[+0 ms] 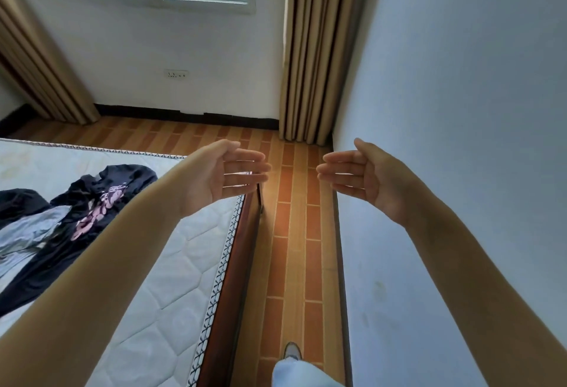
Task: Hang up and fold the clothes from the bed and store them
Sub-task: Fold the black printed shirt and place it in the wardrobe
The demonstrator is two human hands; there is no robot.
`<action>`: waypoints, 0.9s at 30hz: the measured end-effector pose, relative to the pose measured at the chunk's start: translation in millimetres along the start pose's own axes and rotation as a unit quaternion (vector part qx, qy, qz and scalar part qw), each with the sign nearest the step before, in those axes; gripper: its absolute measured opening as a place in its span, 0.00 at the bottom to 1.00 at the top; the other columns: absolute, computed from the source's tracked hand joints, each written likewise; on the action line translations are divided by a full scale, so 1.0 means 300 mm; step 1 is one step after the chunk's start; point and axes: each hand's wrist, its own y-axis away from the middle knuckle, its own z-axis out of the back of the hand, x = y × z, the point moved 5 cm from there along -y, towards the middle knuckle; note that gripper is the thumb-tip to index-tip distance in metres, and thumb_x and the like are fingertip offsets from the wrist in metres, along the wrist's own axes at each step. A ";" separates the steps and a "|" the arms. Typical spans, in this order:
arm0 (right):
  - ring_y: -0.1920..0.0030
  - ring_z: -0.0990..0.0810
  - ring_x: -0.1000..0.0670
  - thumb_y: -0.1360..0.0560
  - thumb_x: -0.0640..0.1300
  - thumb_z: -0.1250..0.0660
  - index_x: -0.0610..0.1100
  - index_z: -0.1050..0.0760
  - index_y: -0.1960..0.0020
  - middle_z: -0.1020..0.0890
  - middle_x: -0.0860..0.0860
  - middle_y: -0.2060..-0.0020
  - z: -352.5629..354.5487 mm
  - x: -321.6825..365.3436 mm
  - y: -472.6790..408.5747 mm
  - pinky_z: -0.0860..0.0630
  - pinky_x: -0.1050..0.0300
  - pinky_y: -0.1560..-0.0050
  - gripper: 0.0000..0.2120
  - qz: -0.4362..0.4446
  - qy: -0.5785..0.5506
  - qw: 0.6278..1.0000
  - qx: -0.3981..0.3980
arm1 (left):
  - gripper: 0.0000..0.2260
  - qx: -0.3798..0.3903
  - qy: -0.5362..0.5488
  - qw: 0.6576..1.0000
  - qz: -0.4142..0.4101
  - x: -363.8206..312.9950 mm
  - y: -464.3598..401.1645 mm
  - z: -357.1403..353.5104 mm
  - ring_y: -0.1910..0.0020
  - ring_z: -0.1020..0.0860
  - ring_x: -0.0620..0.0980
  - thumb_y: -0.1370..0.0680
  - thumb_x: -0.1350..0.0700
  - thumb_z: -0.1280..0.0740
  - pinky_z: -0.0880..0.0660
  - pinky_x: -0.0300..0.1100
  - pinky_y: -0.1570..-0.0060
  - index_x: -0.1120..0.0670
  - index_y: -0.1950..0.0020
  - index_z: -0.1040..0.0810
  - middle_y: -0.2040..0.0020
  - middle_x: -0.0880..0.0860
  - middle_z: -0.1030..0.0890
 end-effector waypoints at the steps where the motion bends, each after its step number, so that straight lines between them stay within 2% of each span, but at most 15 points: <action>1: 0.45 0.16 0.47 0.15 0.53 0.50 0.39 0.20 0.43 0.15 0.44 0.47 0.018 0.033 -0.056 0.24 0.50 0.37 0.24 0.003 -0.001 1.000 0.003 | 0.19 -0.003 -0.001 1.000 -0.006 -0.032 -0.051 0.000 0.42 0.19 0.56 0.16 0.53 0.48 0.26 0.51 0.38 0.62 0.37 0.23 0.42 0.59 0.17; 8: 0.45 0.16 0.47 0.15 0.53 0.50 0.39 0.20 0.41 0.14 0.44 0.48 0.080 0.122 -0.372 0.24 0.51 0.40 0.24 -0.022 0.011 0.999 0.031 | 0.20 -0.015 0.011 1.000 0.006 -0.150 -0.338 0.041 0.42 0.19 0.56 0.16 0.53 0.48 0.26 0.51 0.38 0.62 0.38 0.22 0.42 0.59 0.18; 15: 0.46 0.15 0.47 0.15 0.52 0.50 0.39 0.20 0.42 0.14 0.44 0.49 0.161 0.200 -0.701 0.24 0.50 0.37 0.24 -0.031 -0.003 0.999 0.003 | 0.20 -0.004 -0.006 1.000 0.019 -0.255 -0.661 0.128 0.42 0.19 0.56 0.16 0.52 0.49 0.26 0.51 0.38 0.62 0.37 0.23 0.42 0.59 0.18; 27: 0.45 0.16 0.47 0.15 0.53 0.50 0.40 0.20 0.43 0.14 0.44 0.48 0.079 0.518 -1.349 0.24 0.51 0.39 0.24 0.000 0.013 1.000 0.012 | 0.20 0.022 -0.003 1.000 0.014 -0.599 -1.256 0.392 0.43 0.18 0.54 0.16 0.52 0.50 0.25 0.49 0.42 0.60 0.38 0.22 0.42 0.57 0.17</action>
